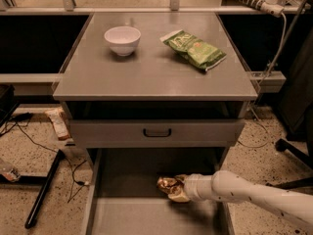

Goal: Place orange can into middle drawer

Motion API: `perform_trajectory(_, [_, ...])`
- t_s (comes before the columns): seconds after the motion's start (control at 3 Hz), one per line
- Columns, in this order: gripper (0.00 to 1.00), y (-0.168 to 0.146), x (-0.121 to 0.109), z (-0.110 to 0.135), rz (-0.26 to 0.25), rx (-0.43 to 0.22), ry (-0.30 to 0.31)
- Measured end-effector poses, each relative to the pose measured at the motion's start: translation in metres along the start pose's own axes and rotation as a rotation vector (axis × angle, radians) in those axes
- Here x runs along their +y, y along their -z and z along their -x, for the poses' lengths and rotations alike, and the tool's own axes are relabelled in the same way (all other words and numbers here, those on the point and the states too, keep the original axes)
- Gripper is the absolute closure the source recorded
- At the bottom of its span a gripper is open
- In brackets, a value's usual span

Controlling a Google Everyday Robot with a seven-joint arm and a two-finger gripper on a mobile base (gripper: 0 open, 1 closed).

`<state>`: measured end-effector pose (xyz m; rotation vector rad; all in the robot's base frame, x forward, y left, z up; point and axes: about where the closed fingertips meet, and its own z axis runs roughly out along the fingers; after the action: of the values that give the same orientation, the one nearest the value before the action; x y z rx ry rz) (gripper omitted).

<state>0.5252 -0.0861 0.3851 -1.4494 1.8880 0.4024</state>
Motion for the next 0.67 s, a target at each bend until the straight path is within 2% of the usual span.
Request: perform_trajectory(0.67, [1.00,-0.0113,0.0243,-0.0015,0.080,0.000,0.019])
